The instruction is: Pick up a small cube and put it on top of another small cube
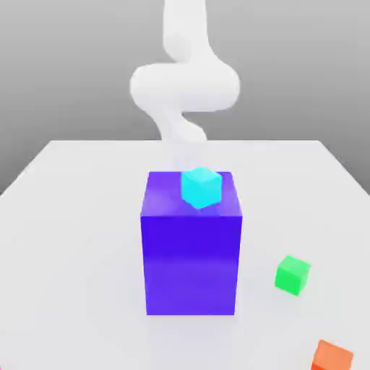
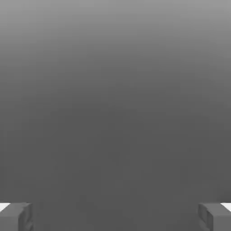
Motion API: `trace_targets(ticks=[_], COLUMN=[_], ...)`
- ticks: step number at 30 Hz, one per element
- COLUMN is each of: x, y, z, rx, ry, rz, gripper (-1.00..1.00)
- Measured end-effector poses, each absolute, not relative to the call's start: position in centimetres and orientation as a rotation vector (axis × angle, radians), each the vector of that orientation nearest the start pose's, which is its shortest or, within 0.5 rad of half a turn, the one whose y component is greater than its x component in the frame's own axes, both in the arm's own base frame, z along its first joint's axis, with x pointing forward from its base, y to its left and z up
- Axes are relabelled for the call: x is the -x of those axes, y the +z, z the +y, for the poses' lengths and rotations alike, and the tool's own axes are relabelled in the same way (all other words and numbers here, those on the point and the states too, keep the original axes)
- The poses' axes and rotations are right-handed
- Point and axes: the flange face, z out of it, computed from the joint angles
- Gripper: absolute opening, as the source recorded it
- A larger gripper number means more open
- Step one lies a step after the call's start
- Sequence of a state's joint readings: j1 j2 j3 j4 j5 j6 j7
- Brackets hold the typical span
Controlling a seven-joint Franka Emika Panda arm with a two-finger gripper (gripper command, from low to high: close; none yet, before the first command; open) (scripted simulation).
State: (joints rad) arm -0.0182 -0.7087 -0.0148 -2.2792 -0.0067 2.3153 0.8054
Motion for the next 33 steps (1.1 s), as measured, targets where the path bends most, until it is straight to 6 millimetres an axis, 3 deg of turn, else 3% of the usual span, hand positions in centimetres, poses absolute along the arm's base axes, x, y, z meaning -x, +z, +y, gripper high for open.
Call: trace_targets(ticks=[8,16,20,25,33], x=[-46.7,-52.7,-54.1,-55.0,-52.9], y=[60.6,49.8,43.5,35.2,21.0], z=[-7.5,-14.7,-19.3,-23.4,-30.1], rx=[2.522,2.545,2.534,2.526,2.474], ry=[-0.772,-0.554,-0.44,-0.287,-0.032], rz=[1.304,1.514,1.634,1.744,1.926], gripper=[0.0,0.0,0.0,0.0,0.0])
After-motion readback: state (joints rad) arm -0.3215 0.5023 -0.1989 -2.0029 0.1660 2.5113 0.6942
